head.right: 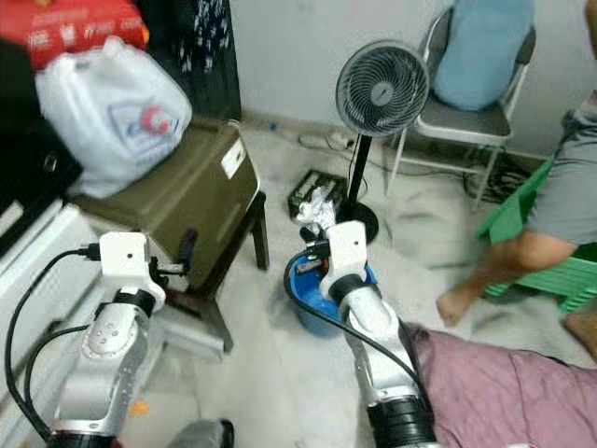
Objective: Clean up the room
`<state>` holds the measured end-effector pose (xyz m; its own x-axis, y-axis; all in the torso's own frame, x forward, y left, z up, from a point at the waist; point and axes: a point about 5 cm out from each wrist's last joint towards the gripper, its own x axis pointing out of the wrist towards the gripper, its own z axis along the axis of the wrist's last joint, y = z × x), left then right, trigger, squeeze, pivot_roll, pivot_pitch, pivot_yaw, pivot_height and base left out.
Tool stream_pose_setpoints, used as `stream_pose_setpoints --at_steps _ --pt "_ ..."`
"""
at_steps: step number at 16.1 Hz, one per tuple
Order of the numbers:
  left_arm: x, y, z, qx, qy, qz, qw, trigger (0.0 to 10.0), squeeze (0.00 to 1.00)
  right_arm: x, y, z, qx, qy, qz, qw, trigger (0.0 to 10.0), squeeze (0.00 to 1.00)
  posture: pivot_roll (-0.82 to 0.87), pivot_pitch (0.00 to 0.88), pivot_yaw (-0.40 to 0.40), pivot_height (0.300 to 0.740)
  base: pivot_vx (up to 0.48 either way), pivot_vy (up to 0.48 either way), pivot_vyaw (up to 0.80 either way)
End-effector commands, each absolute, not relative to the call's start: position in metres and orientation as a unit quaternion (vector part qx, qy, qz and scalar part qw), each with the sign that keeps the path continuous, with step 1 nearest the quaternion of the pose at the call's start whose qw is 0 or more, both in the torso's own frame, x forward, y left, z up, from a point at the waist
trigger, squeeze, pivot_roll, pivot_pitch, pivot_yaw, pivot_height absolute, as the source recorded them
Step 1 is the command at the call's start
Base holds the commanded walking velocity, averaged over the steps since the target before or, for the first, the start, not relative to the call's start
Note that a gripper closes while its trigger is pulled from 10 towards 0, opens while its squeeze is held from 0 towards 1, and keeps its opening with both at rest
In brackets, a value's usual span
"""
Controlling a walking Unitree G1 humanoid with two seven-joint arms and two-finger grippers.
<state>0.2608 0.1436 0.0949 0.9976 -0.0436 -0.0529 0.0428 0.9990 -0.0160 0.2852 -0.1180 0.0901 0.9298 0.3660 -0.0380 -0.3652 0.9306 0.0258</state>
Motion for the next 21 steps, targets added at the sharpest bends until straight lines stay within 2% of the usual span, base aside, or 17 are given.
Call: stream_pose_setpoints --at_steps 1,11,16,21 --pt "0.2618 0.1364 0.0987 -0.011 0.018 -0.037 0.999 10.0 0.0 0.2858 -0.1268 0.0896 0.007 0.023 0.174 0.984 10.0 0.0 0.02 0.033 -0.03 0.74 0.296 0.0 0.0" --pt "0.2625 0.1367 0.0983 -0.011 0.017 -0.035 0.999 10.0 0.0 0.2866 -0.126 0.0895 0.005 0.021 0.177 0.984 10.0 0.0 0.02 0.032 -0.029 0.74 0.294 0.0 0.0" --pt "0.2629 0.1371 0.0979 -0.009 0.018 -0.035 0.999 10.0 0.0 0.2874 -0.1257 0.0892 0.005 0.02 0.175 0.984 10.0 0.0 0.02 0.029 -0.027 0.74 0.292 0.0 0.55" --pt "0.2636 0.1378 0.0982 -0.008 0.016 -0.034 0.999 10.0 0.0 0.2893 -0.1251 0.0888 -0.001 0.019 0.169 0.985 10.0 0.0 0.02 0.026 -0.027 0.74 0.29 0.0 0.0"
